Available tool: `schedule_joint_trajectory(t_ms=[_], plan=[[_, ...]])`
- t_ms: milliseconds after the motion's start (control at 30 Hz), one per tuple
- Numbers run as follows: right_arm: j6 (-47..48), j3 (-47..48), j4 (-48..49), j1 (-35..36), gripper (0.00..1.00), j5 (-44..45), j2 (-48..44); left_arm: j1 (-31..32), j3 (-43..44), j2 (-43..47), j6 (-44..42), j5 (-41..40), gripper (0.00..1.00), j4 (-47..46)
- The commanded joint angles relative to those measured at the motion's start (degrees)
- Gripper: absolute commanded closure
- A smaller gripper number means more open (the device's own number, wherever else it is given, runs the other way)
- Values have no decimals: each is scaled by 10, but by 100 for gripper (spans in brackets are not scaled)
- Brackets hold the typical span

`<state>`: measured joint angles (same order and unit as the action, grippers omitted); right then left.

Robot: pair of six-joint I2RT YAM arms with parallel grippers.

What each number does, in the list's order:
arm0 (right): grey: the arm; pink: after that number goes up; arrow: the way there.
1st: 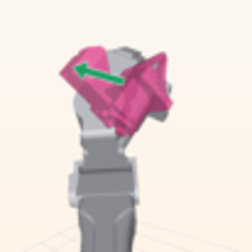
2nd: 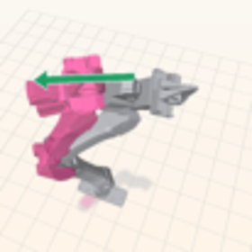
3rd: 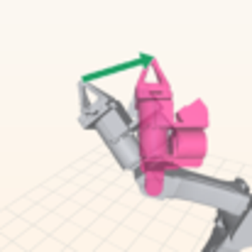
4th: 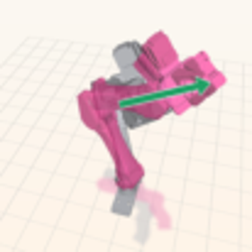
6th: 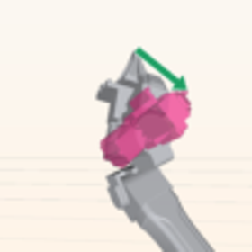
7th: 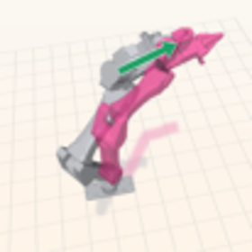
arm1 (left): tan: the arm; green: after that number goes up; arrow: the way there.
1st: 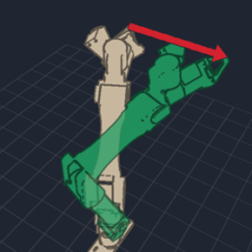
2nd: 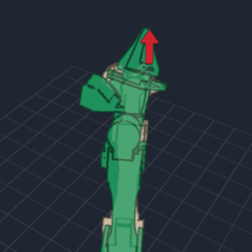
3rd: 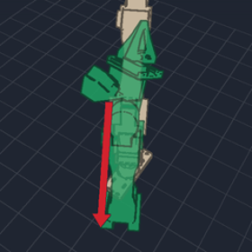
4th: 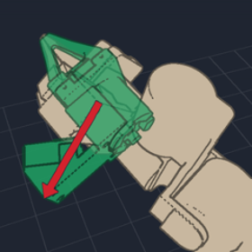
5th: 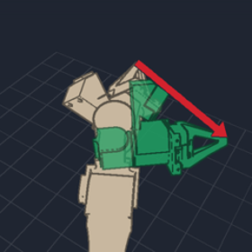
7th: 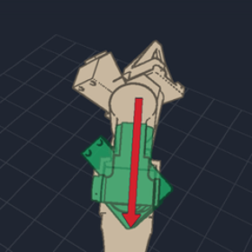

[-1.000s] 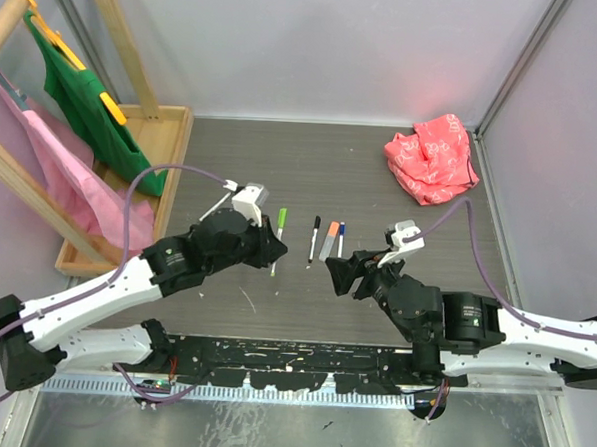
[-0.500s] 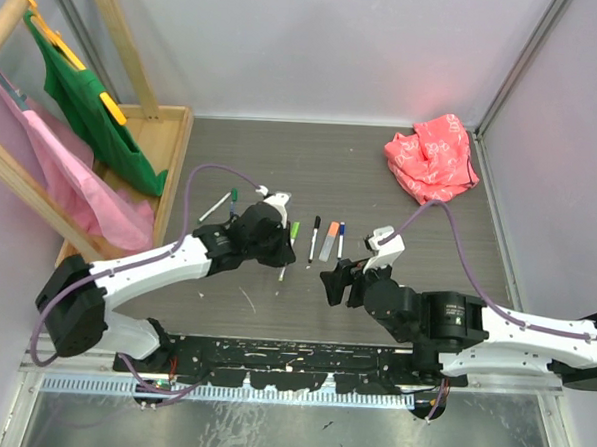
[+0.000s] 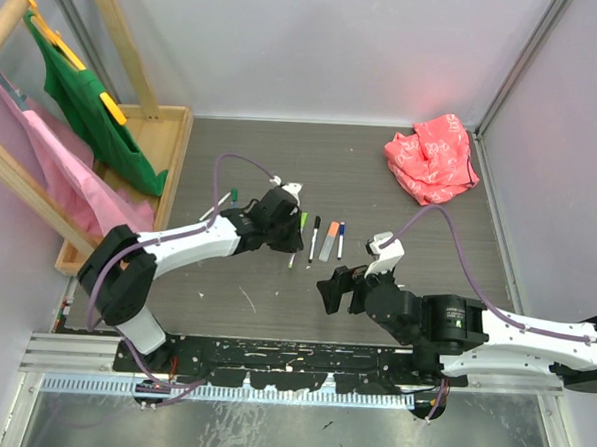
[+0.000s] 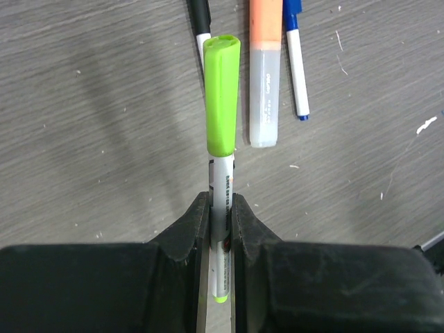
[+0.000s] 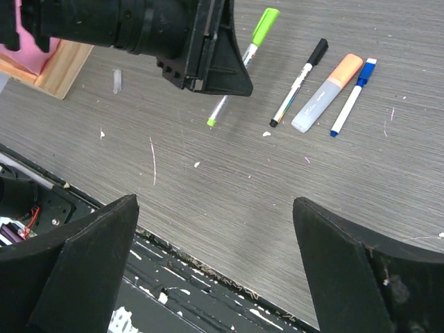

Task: Insert the pens into the pen caps
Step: Place the pen at the center of the board.

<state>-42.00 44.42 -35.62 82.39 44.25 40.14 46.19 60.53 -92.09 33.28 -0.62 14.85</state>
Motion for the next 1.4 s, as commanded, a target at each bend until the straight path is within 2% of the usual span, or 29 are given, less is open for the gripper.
schedule_joint_trajectory(t_ms=[0, 500, 1067, 1367], plan=[[-15, 4, 7, -1, 1, -4, -2, -7, 36, -30, -13, 5, 100, -33], [-23, -8, 0, -1, 1, -6, 8, -22, 78, -127, 6, 2, 100, -44], [-9, -11, -4, -1, 1, -4, 0, -45, 126, -188, 13, 3, 96, -28], [-3, -7, -20, 0, 1, 7, -19, -47, 116, -193, 14, 5, 86, -32]])
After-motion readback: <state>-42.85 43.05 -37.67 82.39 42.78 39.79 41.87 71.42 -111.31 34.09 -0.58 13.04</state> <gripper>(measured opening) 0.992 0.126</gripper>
